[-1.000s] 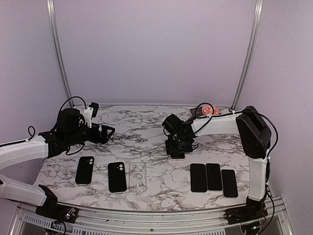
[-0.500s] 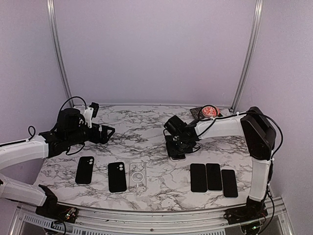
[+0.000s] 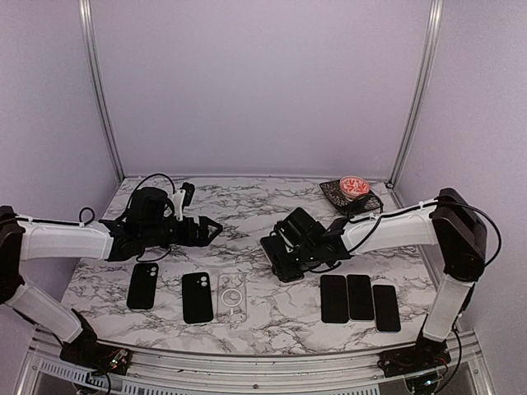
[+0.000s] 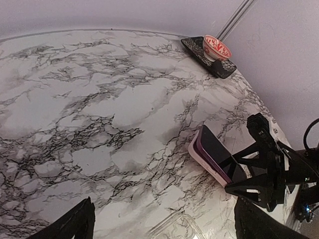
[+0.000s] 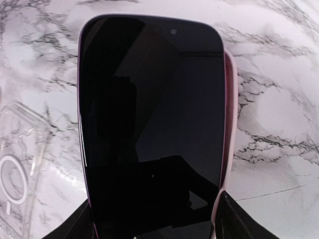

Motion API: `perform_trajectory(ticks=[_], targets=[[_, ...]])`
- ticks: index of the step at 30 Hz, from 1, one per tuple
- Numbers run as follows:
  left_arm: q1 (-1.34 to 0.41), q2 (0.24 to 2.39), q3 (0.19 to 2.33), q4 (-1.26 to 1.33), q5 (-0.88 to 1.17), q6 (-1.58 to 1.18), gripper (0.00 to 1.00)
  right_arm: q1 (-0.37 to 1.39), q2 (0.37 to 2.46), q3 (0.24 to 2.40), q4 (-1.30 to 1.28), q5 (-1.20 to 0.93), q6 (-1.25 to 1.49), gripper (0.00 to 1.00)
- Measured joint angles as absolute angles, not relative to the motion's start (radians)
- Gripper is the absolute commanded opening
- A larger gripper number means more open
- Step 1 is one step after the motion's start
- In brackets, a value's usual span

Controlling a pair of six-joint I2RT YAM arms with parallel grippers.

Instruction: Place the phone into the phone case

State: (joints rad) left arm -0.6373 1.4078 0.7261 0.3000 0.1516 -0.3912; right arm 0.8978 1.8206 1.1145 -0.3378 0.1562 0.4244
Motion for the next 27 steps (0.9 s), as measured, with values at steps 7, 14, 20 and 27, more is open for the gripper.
perform_trajectory(ticks=[7,14,20,27], targets=[[-0.677,1.493,0.702,0.528,0.213,-0.595,0.99,0.977,1.740,1.082,-0.187,0.170,0.378,0.40],[-0.710,1.504,0.702,0.691,0.231,-0.701,0.99,1.051,1.700,1.082,-0.077,0.231,0.309,0.40],[-0.719,1.502,0.702,0.715,0.196,-0.719,0.89,1.093,1.670,1.097,-0.012,0.279,0.251,0.40],[-0.744,1.478,0.702,0.732,0.174,-0.715,0.65,1.119,1.670,1.135,0.015,0.322,0.196,0.40]])
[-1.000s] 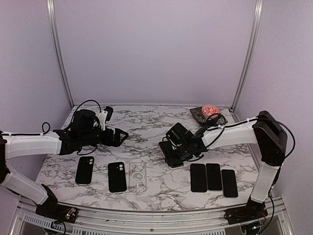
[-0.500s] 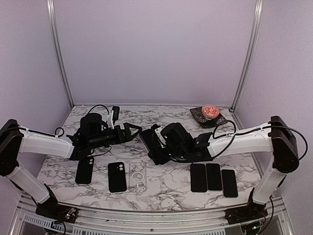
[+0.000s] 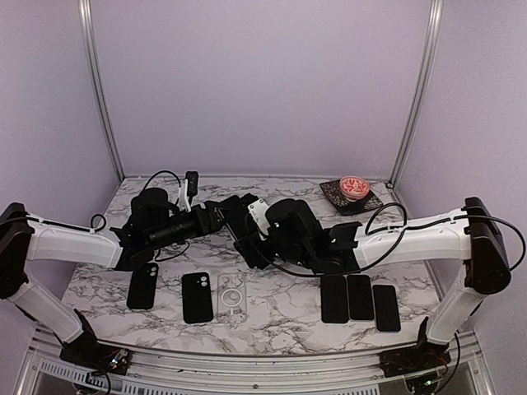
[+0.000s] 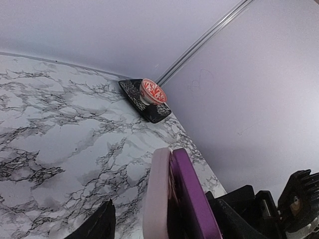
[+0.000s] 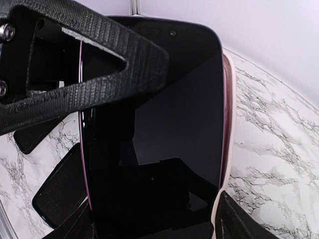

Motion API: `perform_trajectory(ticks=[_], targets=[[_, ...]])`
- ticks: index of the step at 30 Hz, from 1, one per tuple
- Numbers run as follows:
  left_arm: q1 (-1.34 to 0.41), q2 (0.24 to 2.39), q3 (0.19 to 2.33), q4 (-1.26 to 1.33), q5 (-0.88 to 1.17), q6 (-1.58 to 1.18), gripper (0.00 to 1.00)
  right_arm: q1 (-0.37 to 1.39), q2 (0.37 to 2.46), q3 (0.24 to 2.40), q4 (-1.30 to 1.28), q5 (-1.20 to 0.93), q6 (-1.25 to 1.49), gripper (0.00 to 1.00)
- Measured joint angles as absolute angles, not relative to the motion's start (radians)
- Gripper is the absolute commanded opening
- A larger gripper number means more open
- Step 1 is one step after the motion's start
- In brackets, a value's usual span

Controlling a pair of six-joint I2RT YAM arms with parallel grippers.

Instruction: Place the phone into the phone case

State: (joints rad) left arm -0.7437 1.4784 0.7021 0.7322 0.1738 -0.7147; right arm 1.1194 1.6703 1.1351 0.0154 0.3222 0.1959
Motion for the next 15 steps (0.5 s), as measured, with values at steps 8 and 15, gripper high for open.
perform_trajectory(ticks=[8,15], targets=[[-0.762,1.473,0.706,0.749,0.184,-0.707,0.30,1.147,1.693,1.183,0.017,0.363,0.137,0.40],[-0.779,1.467,0.714,0.766,0.174,-0.744,0.00,1.152,1.699,1.183,0.030,0.405,0.097,0.56]])
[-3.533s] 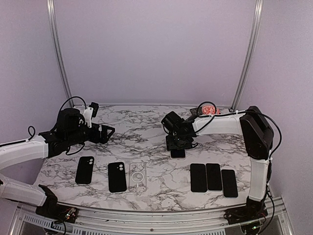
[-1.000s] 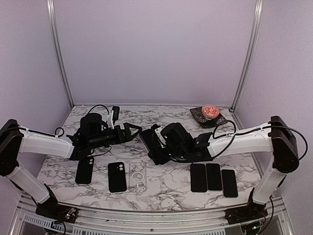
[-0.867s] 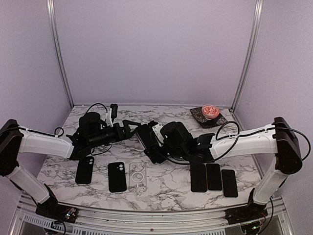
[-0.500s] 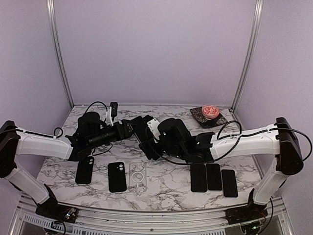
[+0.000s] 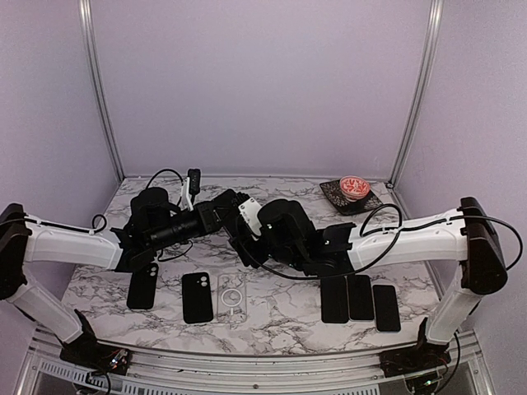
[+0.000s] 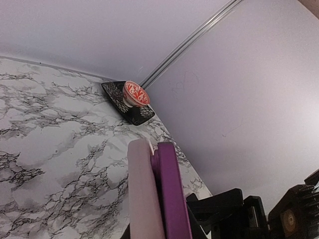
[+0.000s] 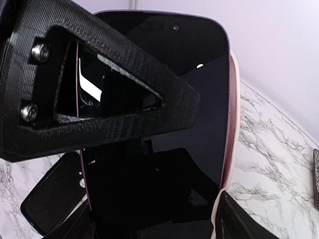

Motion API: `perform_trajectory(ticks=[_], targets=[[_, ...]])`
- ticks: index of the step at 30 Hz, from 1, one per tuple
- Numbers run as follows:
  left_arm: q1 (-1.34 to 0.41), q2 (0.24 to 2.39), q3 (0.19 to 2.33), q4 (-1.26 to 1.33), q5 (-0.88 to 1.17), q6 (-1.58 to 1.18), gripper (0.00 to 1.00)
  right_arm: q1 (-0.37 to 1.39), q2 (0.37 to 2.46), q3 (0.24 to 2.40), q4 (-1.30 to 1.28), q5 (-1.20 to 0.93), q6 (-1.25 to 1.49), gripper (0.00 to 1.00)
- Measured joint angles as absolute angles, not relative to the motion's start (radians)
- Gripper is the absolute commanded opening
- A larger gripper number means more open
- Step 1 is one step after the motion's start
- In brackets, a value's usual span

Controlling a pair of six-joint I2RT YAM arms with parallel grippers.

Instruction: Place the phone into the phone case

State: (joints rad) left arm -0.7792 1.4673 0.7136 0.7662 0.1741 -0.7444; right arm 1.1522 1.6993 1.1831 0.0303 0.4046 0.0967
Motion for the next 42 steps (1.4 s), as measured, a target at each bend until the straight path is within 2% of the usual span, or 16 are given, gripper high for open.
perform_trajectory(ticks=[4,5,11,18,24,34,42], targets=[[-0.779,1.445,0.708,0.760,0.170,-0.719,0.00,1.152,1.696,1.169,0.068,0.405,0.080,0.96],[-0.780,1.436,0.703,0.756,0.171,-0.690,0.00,1.152,1.690,1.158,0.085,0.397,0.080,0.98],[-0.771,1.386,0.624,0.712,0.191,-0.454,0.00,1.108,1.567,1.071,0.111,0.204,0.077,0.99],[-0.816,1.401,0.604,0.636,0.198,-0.216,0.00,0.912,1.318,0.777,0.238,-0.156,0.065,0.99],[-0.915,1.488,0.638,0.607,0.262,-0.083,0.00,0.840,1.275,0.657,0.305,-0.340,0.056,0.99],[-1.022,1.704,0.816,0.644,0.333,0.035,0.00,0.813,1.172,0.591,0.314,-0.444,0.057,0.92],[-1.029,1.751,0.760,0.764,0.338,0.080,0.02,0.813,1.229,0.544,0.318,-0.449,0.080,0.77]])
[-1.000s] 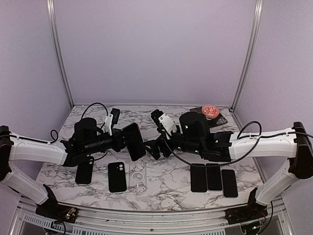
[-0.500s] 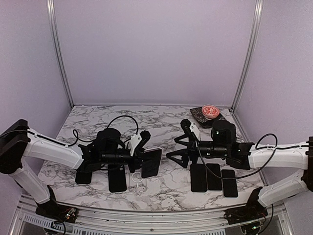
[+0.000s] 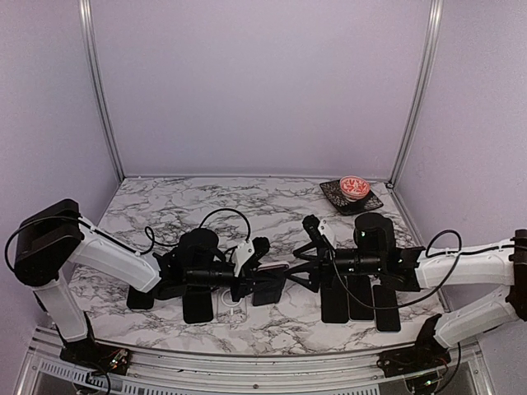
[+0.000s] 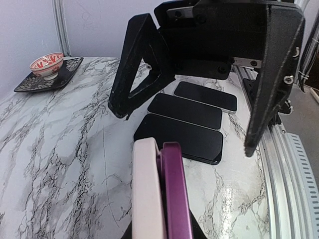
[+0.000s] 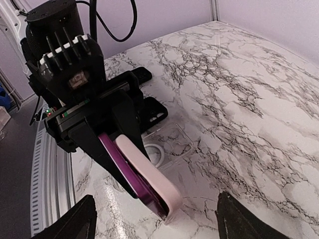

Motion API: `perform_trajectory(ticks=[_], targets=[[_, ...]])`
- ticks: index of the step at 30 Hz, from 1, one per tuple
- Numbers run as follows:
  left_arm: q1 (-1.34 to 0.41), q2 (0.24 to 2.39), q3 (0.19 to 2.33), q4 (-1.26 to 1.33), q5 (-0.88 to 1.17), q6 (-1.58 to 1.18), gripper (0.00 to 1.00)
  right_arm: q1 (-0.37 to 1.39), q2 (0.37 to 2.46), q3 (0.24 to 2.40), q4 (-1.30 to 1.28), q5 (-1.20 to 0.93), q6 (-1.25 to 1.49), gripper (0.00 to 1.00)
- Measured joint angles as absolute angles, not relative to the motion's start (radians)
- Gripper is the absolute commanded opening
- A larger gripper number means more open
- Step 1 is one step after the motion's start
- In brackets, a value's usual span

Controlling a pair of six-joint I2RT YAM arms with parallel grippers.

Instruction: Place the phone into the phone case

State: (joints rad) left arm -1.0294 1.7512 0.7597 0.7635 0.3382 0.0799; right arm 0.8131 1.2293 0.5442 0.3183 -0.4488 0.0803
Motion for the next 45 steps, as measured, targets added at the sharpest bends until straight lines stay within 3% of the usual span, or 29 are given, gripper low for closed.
perform_trajectory(ticks=[12,23,26,29,33,45], targets=[[-1.029,1.746,0.712,0.838,0.340,0.089,0.09,0.813,1.364,0.529,0.437,-0.461,0.060,0.53],[-1.020,1.746,0.681,0.885,0.336,0.075,0.14,0.857,1.468,0.560,0.455,-0.504,-0.003,0.44],[-1.018,1.746,0.678,0.890,0.337,0.076,0.26,0.867,1.468,0.570,0.453,-0.502,-0.025,0.43],[-1.017,1.746,0.676,0.880,0.331,0.083,0.29,0.870,1.468,0.572,0.451,-0.500,-0.045,0.41],[-1.014,1.746,0.670,0.845,0.320,0.088,0.27,0.884,1.469,0.584,0.428,-0.496,-0.068,0.40],[-1.020,1.741,0.670,0.817,0.321,0.099,0.05,0.889,1.439,0.601,0.374,-0.491,-0.110,0.48]])
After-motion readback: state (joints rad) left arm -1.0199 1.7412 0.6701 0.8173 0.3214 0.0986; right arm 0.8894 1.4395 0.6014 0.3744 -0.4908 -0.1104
